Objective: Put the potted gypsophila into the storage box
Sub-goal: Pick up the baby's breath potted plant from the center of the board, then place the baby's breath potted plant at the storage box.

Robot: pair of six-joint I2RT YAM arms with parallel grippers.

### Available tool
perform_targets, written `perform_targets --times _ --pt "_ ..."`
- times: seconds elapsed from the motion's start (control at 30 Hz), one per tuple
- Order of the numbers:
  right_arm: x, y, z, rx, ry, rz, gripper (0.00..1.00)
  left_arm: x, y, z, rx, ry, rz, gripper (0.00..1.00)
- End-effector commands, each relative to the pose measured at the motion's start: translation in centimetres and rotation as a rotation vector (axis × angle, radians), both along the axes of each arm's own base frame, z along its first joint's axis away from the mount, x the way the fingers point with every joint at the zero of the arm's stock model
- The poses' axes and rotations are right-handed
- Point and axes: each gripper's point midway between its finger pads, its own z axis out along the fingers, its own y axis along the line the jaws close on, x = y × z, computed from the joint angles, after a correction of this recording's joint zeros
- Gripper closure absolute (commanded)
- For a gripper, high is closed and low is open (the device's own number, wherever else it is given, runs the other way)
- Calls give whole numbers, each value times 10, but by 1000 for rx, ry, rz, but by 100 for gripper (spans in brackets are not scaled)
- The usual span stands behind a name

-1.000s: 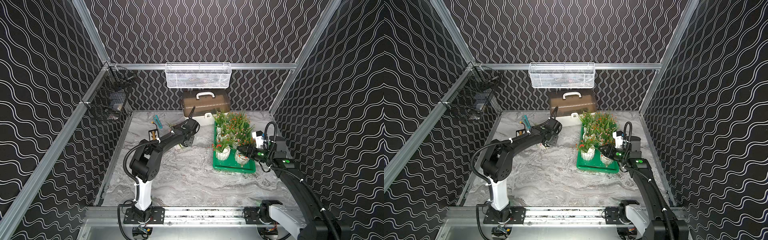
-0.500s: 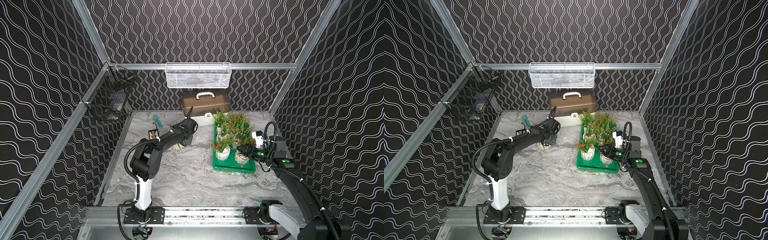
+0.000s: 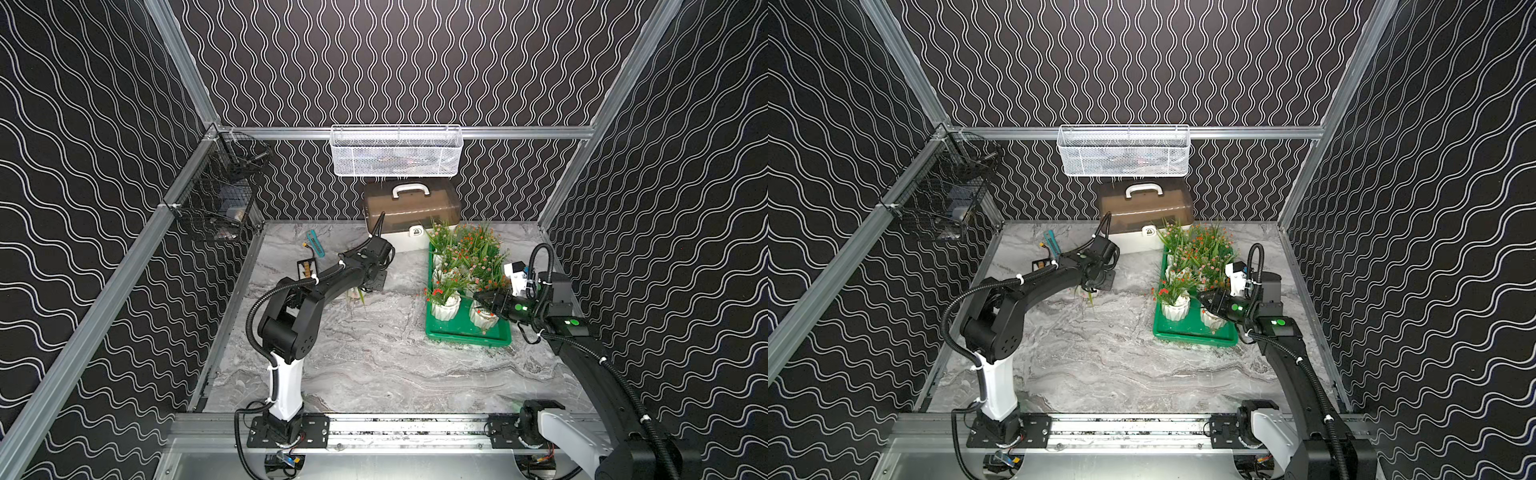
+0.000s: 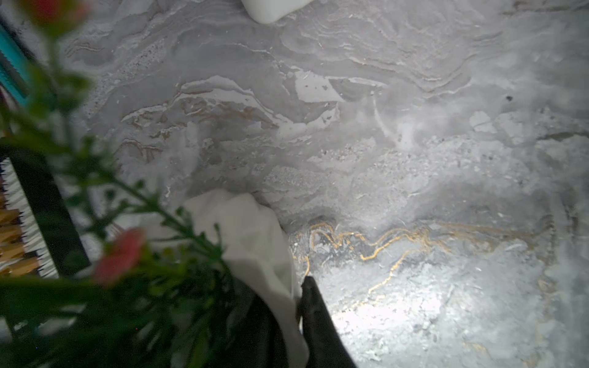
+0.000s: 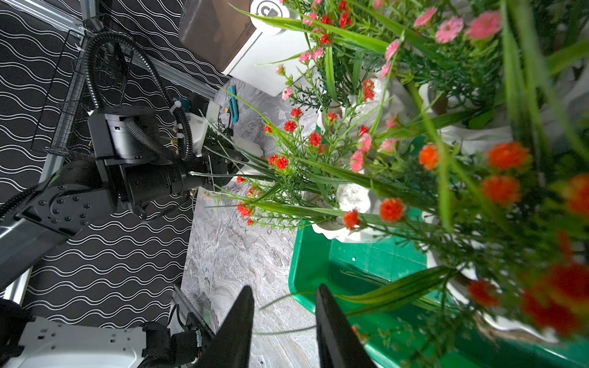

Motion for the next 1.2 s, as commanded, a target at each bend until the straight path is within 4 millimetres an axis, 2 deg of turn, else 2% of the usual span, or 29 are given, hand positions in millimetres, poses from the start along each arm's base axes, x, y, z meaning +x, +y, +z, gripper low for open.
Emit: perform_targets --times 0.0,0.37,0.53,0.63,0.77,0.97,1.07,1.17 --pt "3 0 4 -7 -23 3 65 -5 2 2 -3 13 -7 89" --pt "2 -1 4 -12 -23 -1 65 -18 -18 33 -56 -21 -71 97" --pt "3 -2 4 -20 -19 -9 65 -32 -32 51 -74 -30 -116 99" --pt "2 -6 4 -36 -18 -28 65 -44 -40 70 -83 -54 -142 99" --pt "1 -7 8 -37 -17 -36 65 -70 -57 105 -109 -117 -200 100" --pt "-5 -16 12 -56 33 -102 64 -123 -107 157 -240 -187 -390 100" --pt "-11 -24 21 -67 54 -163 64 -150 -133 170 -267 -190 -490 100" --pt "-19 -34 30 -98 81 -223 63 -174 -157 174 -284 -171 -586 100"
